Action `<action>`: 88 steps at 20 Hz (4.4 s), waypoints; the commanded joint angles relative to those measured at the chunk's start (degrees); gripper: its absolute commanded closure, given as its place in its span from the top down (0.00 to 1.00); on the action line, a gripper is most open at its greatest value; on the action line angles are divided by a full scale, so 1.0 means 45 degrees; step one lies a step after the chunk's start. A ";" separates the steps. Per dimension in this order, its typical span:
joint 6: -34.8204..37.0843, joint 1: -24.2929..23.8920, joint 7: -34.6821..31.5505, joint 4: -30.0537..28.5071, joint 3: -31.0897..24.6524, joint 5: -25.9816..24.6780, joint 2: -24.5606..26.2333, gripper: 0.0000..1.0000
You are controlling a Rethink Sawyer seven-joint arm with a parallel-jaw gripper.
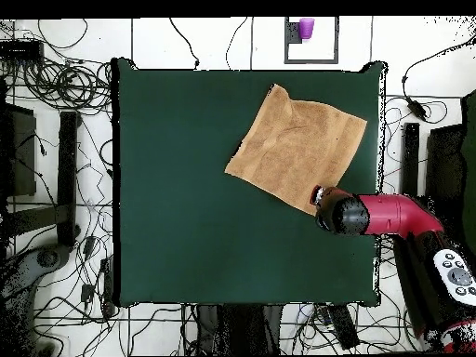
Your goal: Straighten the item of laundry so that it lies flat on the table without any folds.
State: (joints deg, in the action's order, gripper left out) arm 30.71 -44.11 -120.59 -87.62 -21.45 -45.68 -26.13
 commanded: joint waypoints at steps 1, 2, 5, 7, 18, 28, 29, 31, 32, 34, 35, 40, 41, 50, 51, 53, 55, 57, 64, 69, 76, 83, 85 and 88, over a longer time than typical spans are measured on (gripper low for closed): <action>-0.0256 0.1095 0.1116 -0.0907 -0.0828 -0.0111 0.1220 0.00; -0.0094 0.1079 0.1274 -0.0908 -0.0843 -0.0104 0.1216 0.00; 0.0322 0.1104 0.1544 -0.0963 -0.0726 -0.0134 0.1106 0.00; 0.0580 0.1073 0.1803 -0.1023 -0.0668 -0.0177 0.1004 0.00; 0.1223 0.0574 0.2988 -0.1636 -0.0591 -0.0398 0.0656 0.00; 0.1401 0.0193 0.3401 -0.2152 -0.0607 -0.0418 0.0310 0.00; 0.1400 0.0156 0.3410 -0.2209 -0.0613 -0.0415 0.0274 0.00; 0.1443 0.0046 0.3474 -0.2328 -0.0659 -0.0368 0.0205 0.00; 0.1467 -0.0026 0.3519 -0.2407 -0.0682 -0.0343 0.0161 0.00; 0.1509 -0.0156 0.3597 -0.2540 -0.0730 -0.0302 0.0084 0.00; 0.1532 -0.0201 0.3605 -0.2601 -0.0737 -0.0292 0.0042 0.00; 0.1614 -0.0450 0.3751 -0.2911 -0.0796 -0.0282 -0.0158 0.00; 0.1630 -0.0546 0.3840 -0.2993 -0.0848 -0.0265 -0.0185 0.00; 0.1689 -0.1153 0.4309 -0.3482 -0.1050 -0.0414 -0.0404 0.00; 0.1700 -0.1213 0.4358 -0.3508 -0.1083 -0.0426 -0.0404 0.00; 0.1659 -0.1267 0.4355 -0.3549 -0.1079 -0.0475 -0.0425 0.00; 0.1599 -0.1286 0.4378 -0.3577 -0.1071 -0.0517 -0.0443 0.00; 0.1535 -0.1197 0.4277 -0.3567 -0.0992 -0.0565 -0.0478 0.00; 0.0822 -0.0495 0.3635 -0.3419 -0.0952 -0.1017 -0.0817 0.00; 0.1115 -0.0584 0.3635 -0.3403 -0.1150 -0.0595 -0.0683 1.00; 0.1033 -0.0305 0.3234 -0.3324 -0.0980 -0.0616 -0.0672 1.00; 0.0932 0.0441 0.2324 -0.3404 -0.0713 -0.0452 -0.1669 1.00; 0.0905 0.0730 0.1919 -0.3374 -0.0613 -0.0321 -0.2026 1.00; 0.0761 0.1030 0.1176 -0.3356 -0.0565 0.0124 -0.2465 1.00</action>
State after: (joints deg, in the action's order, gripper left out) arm 30.73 -44.92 -118.81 -98.97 -21.44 -46.70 -33.67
